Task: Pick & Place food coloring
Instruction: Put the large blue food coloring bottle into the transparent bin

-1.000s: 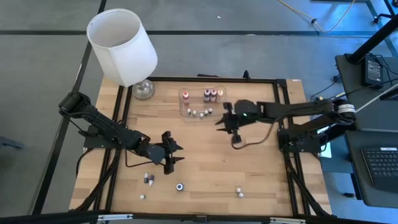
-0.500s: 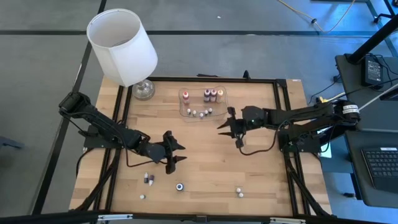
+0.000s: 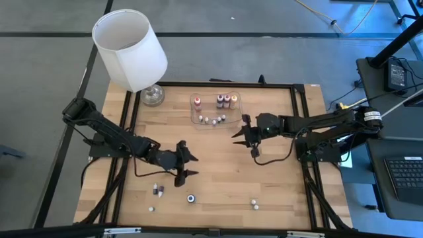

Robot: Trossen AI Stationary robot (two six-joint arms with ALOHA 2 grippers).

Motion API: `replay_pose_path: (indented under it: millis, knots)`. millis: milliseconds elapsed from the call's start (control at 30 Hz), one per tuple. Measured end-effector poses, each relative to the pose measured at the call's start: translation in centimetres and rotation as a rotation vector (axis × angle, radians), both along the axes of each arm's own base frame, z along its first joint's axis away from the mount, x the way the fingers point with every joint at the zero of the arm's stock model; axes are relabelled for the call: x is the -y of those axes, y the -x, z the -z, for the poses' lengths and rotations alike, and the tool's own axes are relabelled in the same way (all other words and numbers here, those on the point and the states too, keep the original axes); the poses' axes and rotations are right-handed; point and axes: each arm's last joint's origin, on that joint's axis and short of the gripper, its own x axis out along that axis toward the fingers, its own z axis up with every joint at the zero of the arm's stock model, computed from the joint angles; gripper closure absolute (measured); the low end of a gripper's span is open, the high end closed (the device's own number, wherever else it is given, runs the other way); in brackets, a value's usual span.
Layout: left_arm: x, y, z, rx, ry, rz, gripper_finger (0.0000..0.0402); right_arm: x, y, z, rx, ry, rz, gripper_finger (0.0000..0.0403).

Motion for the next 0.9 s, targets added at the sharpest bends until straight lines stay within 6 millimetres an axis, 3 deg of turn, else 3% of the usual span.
replay_pose_path:
  millis: [233,400,900]
  knots:
    - [0.6,-1.4,-3.3,0.046,0.055,0.219,0.0144,0.1,0.0,0.0,0.001,0.028,0.030,0.0288]
    - [1.2,-2.3,-4.2,-0.128,0.036,0.225,0.0144,0.1,0.0,0.0,0.001,0.028,0.030,0.0288]
    - [6.9,-5.4,-7.0,-0.339,-0.092,0.420,0.0146,0.1,0.3,0.5,-0.062,0.017,0.034,0.0288]
